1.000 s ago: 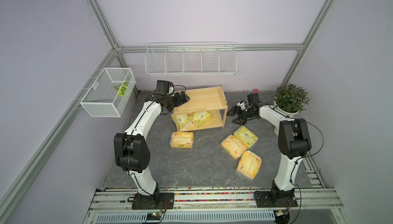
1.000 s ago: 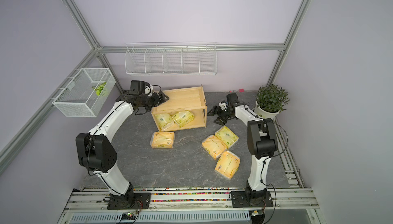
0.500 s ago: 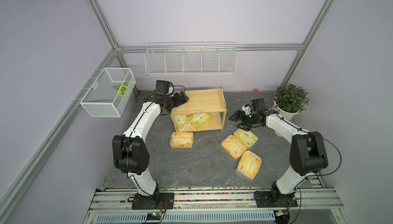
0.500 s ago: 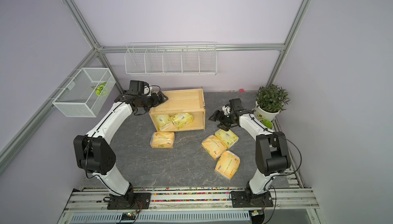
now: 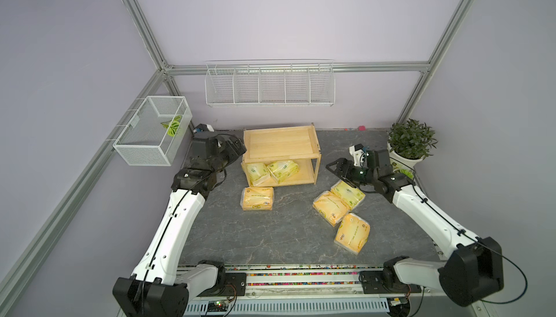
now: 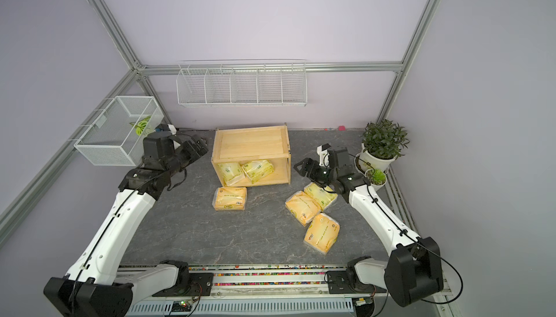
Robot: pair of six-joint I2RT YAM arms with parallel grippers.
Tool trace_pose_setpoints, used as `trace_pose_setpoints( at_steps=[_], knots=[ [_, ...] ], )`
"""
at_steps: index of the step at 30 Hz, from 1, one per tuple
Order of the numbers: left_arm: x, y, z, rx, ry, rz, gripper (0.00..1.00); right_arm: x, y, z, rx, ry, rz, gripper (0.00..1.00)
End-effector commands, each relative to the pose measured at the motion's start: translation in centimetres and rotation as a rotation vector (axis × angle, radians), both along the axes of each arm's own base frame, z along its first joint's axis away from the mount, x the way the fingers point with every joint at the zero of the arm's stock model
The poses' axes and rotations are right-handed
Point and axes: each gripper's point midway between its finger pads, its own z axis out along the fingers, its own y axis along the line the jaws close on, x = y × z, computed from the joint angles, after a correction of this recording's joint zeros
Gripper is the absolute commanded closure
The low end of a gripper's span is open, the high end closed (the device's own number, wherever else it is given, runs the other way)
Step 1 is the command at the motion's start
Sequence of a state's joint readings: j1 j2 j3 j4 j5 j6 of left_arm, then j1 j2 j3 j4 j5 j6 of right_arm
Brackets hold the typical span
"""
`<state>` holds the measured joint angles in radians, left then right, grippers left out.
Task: Place the tissue boxes on the shelf by color
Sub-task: Adjust the box of tissues on the shelf.
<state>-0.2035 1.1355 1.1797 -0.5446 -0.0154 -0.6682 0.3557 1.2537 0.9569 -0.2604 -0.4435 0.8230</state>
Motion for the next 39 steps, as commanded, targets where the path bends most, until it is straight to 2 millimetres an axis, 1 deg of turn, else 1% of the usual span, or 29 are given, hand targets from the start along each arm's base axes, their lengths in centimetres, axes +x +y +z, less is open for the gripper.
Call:
trace_pose_setpoints(
  at_steps=[1, 4, 6, 7, 11, 16, 21, 23, 25, 28, 31, 35, 37, 39],
  knots=[
    [-2.2, 2.6, -5.1, -0.054, 0.140, 0.156, 0.00, -0.8, 2.3, 0.1, 0.014, -0.064, -0.014, 0.15],
    [-3.7, 4.3, -7.7, -0.128, 0.191, 0.237, 0.00, -1.7, 4.4, -0.7, 0.025, -0.110, -0.033, 0.15],
    [-4.0, 5.0, -9.1, -0.164, 0.221, 0.263, 0.00, -1.8, 5.6, -1.3, 0.038, -0.129, -0.049, 0.14],
    [-4.0, 5.3, -9.9, -0.176, 0.245, 0.272, 0.00, -1.9, 6.0, -2.0, 0.038, -0.128, -0.059, 0.14],
    [-3.2, 6.1, -12.7, -0.208, 0.319, 0.295, 0.00, -1.9, 8.1, -3.2, 0.050, -0.138, -0.050, 0.14],
    [-1.3, 7.3, -15.1, -0.238, 0.383, 0.328, 0.00, -1.8, 9.8, -3.9, 0.075, -0.152, -0.043, 0.14],
    [1.1, 8.3, -17.2, -0.257, 0.487, 0.336, 0.00, -1.9, 10.2, -4.2, 0.078, -0.157, -0.045, 0.14],
    [2.6, 7.5, -17.8, -0.297, 0.515, 0.263, 0.00, -1.9, 10.1, -4.4, 0.070, -0.156, -0.046, 0.14],
    [4.2, 6.5, -18.1, -0.338, 0.507, 0.201, 0.00, -2.0, 10.0, -4.4, 0.066, -0.158, -0.044, 0.14],
    [5.5, 6.1, -18.9, -0.361, 0.523, 0.176, 0.00, -2.1, 9.9, -4.7, 0.060, -0.152, -0.044, 0.14],
    [6.2, 6.1, -19.9, -0.362, 0.547, 0.173, 0.00, -2.1, 9.7, -5.1, 0.053, -0.147, -0.050, 0.14],
    [6.2, 6.1, -21.4, -0.364, 0.590, 0.179, 0.00, -2.0, 9.5, -5.2, 0.048, -0.148, -0.061, 0.14],
    [6.1, 5.8, -21.9, -0.369, 0.601, 0.174, 0.00, -1.8, 9.4, -5.1, 0.046, -0.154, -0.068, 0.14],
    [6.6, 5.5, -21.8, -0.391, 0.568, 0.156, 0.00, -1.9, 9.4, -5.1, 0.046, -0.154, -0.066, 0.14]
  ],
)
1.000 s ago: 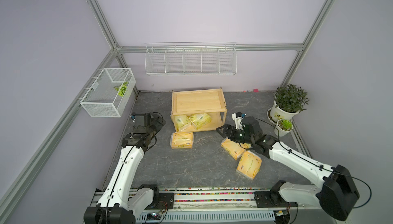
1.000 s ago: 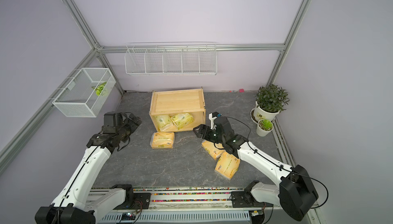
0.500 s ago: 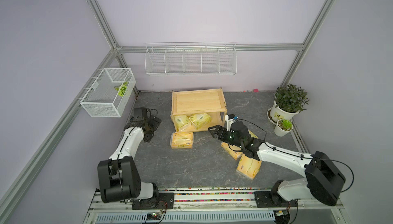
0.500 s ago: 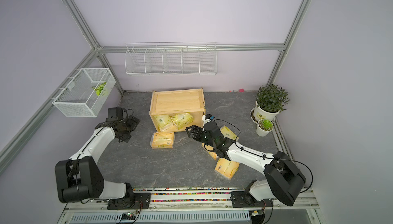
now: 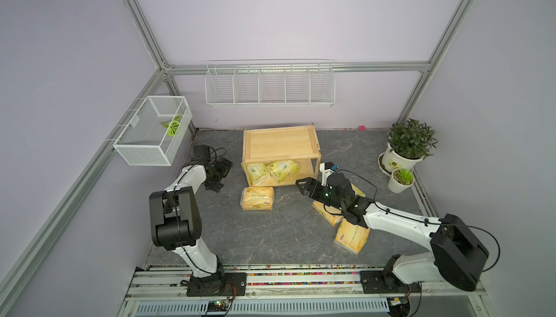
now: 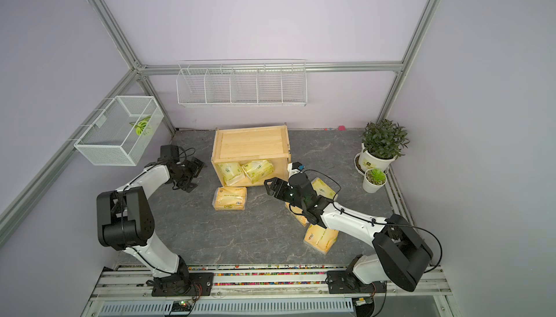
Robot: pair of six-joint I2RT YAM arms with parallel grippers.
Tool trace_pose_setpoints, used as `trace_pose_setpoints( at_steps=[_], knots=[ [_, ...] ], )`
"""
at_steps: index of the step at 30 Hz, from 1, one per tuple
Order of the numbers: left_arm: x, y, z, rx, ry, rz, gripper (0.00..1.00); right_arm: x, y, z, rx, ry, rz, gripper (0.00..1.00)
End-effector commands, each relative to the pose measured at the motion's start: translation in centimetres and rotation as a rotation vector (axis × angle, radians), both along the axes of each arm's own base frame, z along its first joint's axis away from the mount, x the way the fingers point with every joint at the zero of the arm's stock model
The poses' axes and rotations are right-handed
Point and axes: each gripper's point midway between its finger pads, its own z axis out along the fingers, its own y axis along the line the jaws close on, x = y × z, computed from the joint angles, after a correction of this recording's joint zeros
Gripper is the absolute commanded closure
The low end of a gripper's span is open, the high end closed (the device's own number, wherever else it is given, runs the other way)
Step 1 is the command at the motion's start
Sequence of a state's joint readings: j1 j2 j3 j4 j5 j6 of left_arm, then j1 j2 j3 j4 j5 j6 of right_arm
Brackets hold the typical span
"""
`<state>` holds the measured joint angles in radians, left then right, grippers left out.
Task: Place the tissue boxes on the shelf by color
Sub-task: Adjust the box of tissues on the shelf.
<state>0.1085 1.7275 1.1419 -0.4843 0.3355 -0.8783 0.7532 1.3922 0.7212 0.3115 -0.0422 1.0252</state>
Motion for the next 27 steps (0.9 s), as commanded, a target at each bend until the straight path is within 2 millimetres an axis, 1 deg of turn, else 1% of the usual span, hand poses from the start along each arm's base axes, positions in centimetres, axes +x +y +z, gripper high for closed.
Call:
trace_pose_setpoints(
  at_steps=[1, 5, 14, 20, 27],
  knots=[
    [1.3, -0.7, 0.7, -0.036, -0.074, -0.018, 0.00, 0.1, -0.1, 0.0, 0.005, -0.014, -0.015, 0.13],
    [3.0, -1.8, 1.4, -0.113, -0.148, -0.031, 0.00, 0.0, -0.2, -0.3, 0.000, -0.006, -0.012, 0.14],
    [6.4, -2.4, 1.2, -0.222, -0.199, 0.013, 0.00, -0.4, -0.4, -0.9, -0.011, 0.008, -0.007, 0.14],
    [8.3, -3.7, 1.1, -0.251, -0.214, 0.001, 0.00, -0.5, -0.4, -1.4, -0.017, 0.019, -0.005, 0.14],
    [10.1, -5.2, 1.0, -0.310, -0.222, 0.025, 0.00, -0.6, -0.6, -1.9, -0.035, 0.030, -0.005, 0.14]
  ],
)
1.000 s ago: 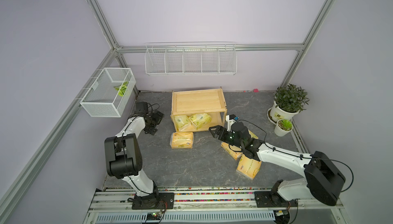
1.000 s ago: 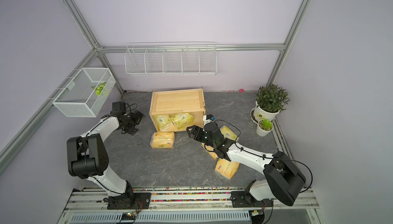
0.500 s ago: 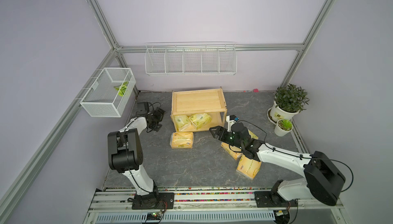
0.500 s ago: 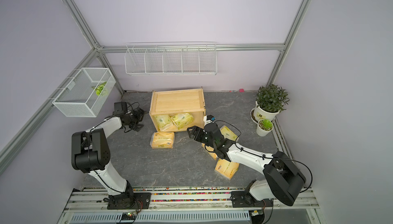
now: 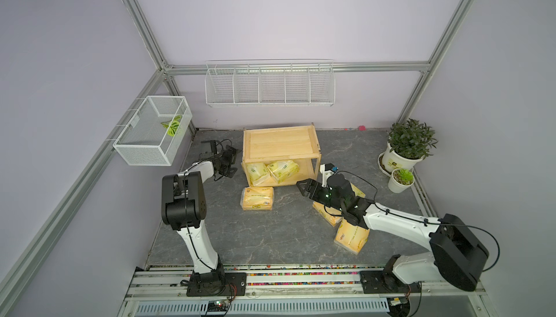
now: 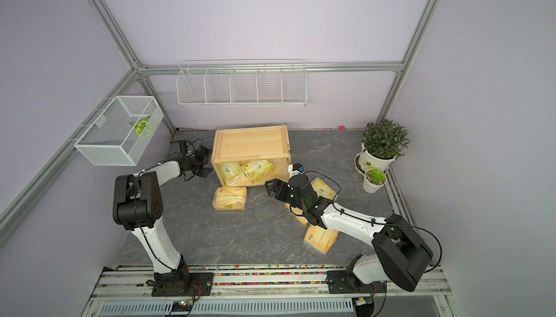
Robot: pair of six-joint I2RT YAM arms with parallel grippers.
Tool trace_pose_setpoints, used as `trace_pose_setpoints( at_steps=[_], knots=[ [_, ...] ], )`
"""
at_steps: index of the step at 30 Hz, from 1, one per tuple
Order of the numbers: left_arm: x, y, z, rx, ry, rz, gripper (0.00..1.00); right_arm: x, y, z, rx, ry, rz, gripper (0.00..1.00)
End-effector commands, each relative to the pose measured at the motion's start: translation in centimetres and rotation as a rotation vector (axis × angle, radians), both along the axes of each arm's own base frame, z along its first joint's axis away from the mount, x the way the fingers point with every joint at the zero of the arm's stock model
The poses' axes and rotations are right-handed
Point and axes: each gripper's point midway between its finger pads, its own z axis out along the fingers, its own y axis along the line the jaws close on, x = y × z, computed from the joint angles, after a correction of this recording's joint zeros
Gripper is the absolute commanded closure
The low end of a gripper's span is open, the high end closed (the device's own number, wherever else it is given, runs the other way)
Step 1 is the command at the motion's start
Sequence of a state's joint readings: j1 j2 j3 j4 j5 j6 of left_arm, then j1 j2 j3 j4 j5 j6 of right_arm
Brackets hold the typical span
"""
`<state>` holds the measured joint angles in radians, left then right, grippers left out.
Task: Place the tissue boxes on the shelf by color
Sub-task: Adjust the box of tissues on the shelf.
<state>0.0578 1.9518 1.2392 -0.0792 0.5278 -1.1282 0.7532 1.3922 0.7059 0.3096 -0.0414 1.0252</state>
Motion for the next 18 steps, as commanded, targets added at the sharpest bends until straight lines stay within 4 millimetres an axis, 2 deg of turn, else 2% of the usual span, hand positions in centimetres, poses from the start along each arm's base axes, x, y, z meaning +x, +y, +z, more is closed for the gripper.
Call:
trace_pose_setpoints(
  at_steps=[1, 18],
  knots=[
    [1.6, -0.9, 0.6, -0.042, -0.030, 0.005, 0.00, -0.3, -0.4, -1.2, -0.026, 0.017, -0.006, 0.14],
    [3.8, -4.1, 0.3, -0.080, -0.039, -0.017, 0.00, -0.1, 0.1, -2.0, -0.027, 0.024, 0.006, 0.13]
  ],
)
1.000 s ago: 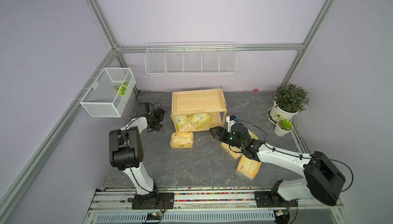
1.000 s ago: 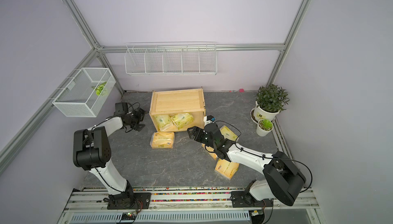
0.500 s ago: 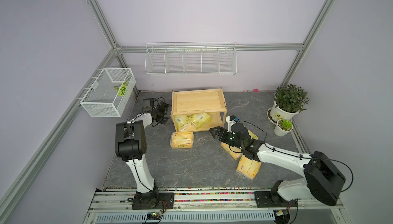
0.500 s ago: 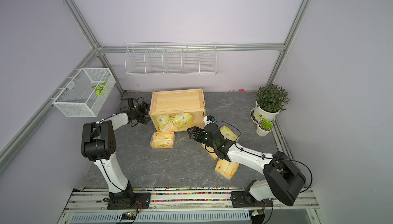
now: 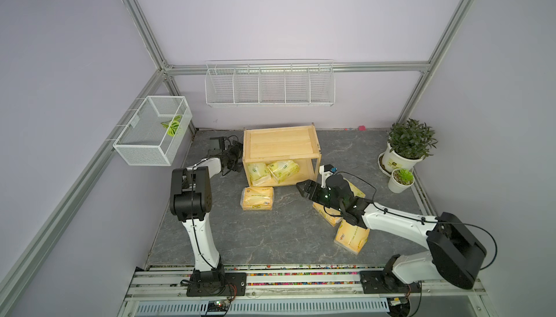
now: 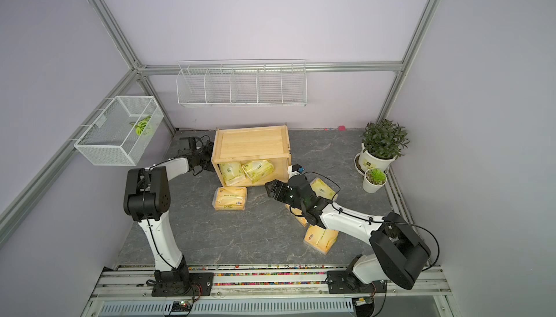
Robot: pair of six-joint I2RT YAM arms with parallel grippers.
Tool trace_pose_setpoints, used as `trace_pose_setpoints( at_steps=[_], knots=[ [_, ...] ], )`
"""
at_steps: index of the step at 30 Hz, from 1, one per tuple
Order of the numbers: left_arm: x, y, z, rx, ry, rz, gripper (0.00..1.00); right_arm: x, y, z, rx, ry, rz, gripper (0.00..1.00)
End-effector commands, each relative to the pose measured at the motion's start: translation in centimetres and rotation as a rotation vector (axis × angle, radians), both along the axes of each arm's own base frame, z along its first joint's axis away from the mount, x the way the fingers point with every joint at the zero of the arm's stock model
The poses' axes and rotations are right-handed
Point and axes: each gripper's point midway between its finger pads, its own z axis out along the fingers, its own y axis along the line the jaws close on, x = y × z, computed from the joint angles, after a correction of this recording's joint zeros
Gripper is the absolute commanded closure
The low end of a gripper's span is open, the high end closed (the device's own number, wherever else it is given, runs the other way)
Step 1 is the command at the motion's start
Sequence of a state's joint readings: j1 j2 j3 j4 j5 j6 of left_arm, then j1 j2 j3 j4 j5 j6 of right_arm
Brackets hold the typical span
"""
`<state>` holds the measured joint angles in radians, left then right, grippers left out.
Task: Place the tissue boxes on the shelf by color
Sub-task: Adjust the box of tissues on the shelf.
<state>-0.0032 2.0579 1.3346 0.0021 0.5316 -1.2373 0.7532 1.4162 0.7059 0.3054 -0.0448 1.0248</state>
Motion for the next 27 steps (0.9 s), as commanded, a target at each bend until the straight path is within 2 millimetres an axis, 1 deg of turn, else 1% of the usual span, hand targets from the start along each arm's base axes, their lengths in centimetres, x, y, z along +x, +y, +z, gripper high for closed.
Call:
trace_pose_setpoints(
  at_steps=[1, 4, 8, 12, 15, 17, 20, 22, 24, 27],
  knots=[
    [0.9, -1.1, 0.5, -0.010, -0.019, -0.020, 0.00, 0.1, 0.1, -0.9, -0.001, 0.000, 0.000, 0.13],
    [1.2, -1.6, 0.3, -0.016, -0.016, -0.029, 0.00, 0.4, 0.5, -0.9, 0.028, -0.011, -0.003, 0.12],
    [1.4, -2.0, 0.4, -0.019, -0.021, -0.037, 0.00, 1.5, 0.9, -1.0, 0.115, -0.028, -0.057, 0.12],
    [1.1, -1.8, 0.8, 0.003, -0.034, -0.047, 0.00, 2.8, 2.2, -1.6, 0.216, -0.015, -0.088, 0.12],
    [0.3, -0.7, 1.4, 0.048, -0.033, -0.042, 0.00, 3.8, 3.1, -2.2, 0.273, -0.007, -0.103, 0.13],
    [-0.6, 0.7, 1.6, 0.083, -0.022, -0.022, 0.00, 4.3, 3.6, -2.5, 0.276, -0.008, -0.111, 0.13],
    [-1.9, 2.4, 1.9, 0.123, -0.010, -0.008, 0.00, 5.0, 3.9, -2.4, 0.274, -0.023, -0.122, 0.13],
    [-2.6, 3.2, 2.1, 0.154, -0.013, -0.021, 0.00, 5.3, 3.9, -2.4, 0.269, -0.026, -0.133, 0.13],
    [-3.0, 3.4, 2.6, 0.172, -0.027, -0.033, 0.00, 5.7, 3.8, -2.5, 0.260, -0.030, -0.150, 0.13],
    [-3.1, 3.2, 3.0, 0.170, -0.047, -0.051, 0.00, 6.3, 3.8, -2.6, 0.256, -0.038, -0.172, 0.14]
  ],
)
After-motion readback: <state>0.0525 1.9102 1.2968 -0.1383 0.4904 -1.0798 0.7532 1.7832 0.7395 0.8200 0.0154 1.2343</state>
